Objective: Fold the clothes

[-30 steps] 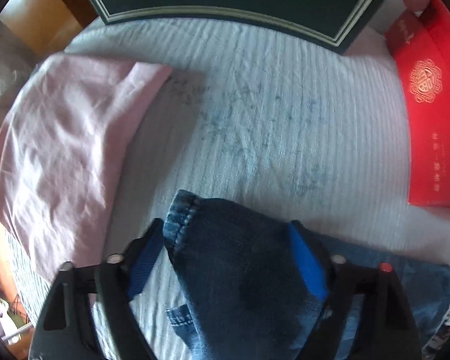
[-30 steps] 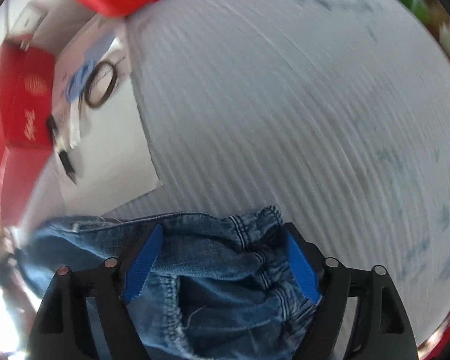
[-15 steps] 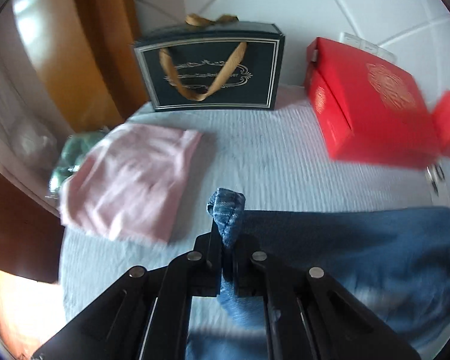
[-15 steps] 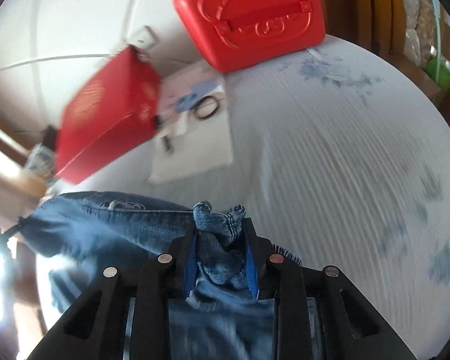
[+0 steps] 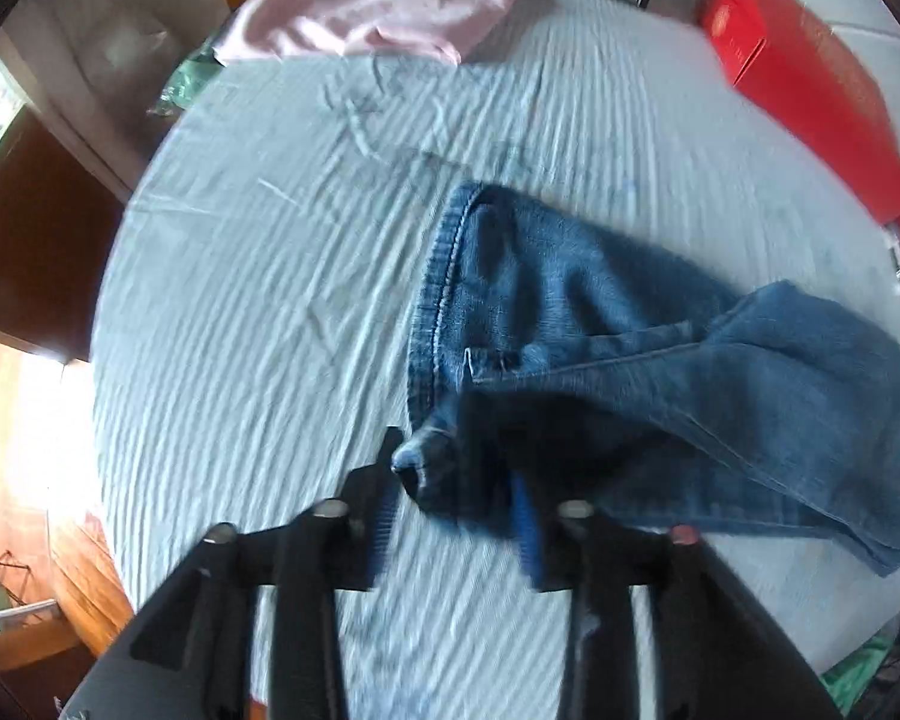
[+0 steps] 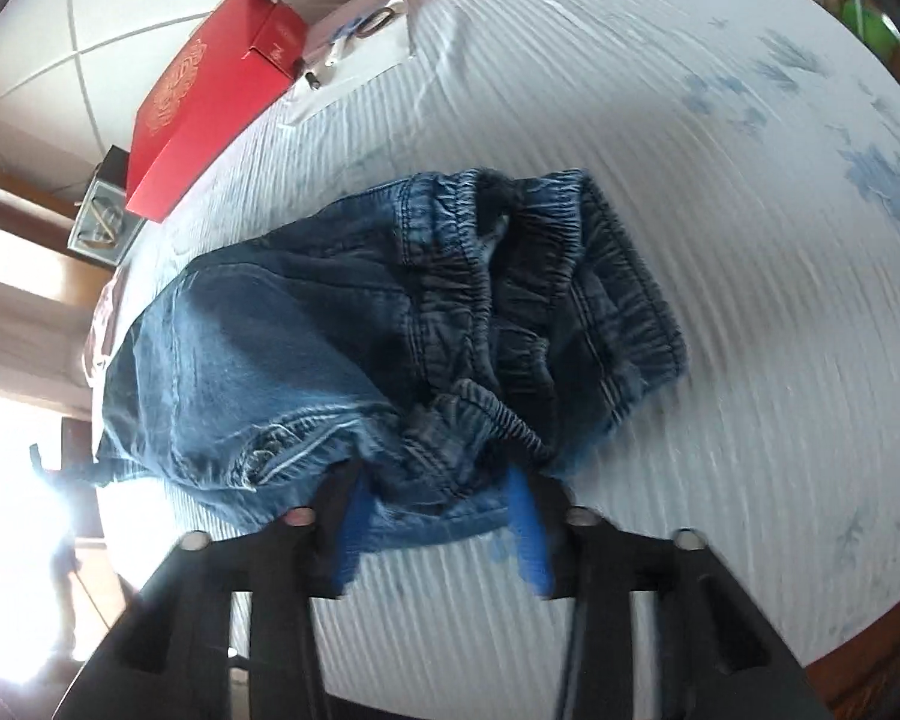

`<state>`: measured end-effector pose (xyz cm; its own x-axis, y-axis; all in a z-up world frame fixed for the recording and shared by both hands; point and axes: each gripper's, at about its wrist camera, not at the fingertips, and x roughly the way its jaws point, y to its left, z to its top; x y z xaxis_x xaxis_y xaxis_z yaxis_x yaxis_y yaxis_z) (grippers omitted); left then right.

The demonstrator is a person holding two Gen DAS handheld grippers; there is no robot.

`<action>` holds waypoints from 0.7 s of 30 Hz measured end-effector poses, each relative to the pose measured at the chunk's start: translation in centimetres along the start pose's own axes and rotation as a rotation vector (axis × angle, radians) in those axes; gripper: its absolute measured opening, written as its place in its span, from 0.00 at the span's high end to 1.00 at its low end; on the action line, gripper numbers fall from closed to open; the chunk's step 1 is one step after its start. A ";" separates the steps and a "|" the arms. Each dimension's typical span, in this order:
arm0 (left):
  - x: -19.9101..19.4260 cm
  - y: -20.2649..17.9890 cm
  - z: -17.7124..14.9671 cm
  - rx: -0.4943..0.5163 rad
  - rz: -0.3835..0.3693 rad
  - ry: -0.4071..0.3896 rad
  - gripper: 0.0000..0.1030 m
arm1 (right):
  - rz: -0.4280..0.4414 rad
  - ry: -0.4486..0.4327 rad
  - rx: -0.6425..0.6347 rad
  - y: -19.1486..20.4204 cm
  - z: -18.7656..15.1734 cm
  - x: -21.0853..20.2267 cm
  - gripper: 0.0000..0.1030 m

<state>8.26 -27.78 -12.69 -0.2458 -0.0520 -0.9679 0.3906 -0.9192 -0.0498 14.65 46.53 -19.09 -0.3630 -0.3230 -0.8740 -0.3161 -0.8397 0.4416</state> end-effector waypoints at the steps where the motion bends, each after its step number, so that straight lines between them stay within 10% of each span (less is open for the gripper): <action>1: -1.3 0.1 0.1 -0.001 -0.013 -0.026 0.48 | -0.007 -0.001 -0.001 0.1 -0.1 -0.3 0.46; 5: -5.1 0.7 2.2 -0.010 -0.032 -0.115 0.38 | -0.029 -0.047 0.001 0.7 -0.6 -1.9 0.44; 18: 4.8 1.1 3.0 -0.073 -0.094 0.168 0.40 | -0.024 -0.093 0.241 -1.2 -0.8 -2.6 0.37; 19: 4.8 0.7 3.1 -0.053 -0.087 0.163 0.52 | -0.017 -0.086 0.256 -1.2 -0.7 -2.1 0.37; 20: 4.7 0.0 3.3 -0.016 -0.050 0.155 0.85 | -0.011 -0.078 0.267 -1.2 -0.6 -1.5 0.37; 21: 4.2 -0.8 3.7 0.026 -0.005 0.131 0.91 | -0.010 -0.067 0.269 -1.1 -0.5 -0.9 0.37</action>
<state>3.62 -28.70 -15.78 -0.1291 0.0020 -0.9916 0.3663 -0.9292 -0.0496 15.76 47.48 -18.90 -0.4126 -0.2781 -0.8674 -0.5384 -0.6936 0.4785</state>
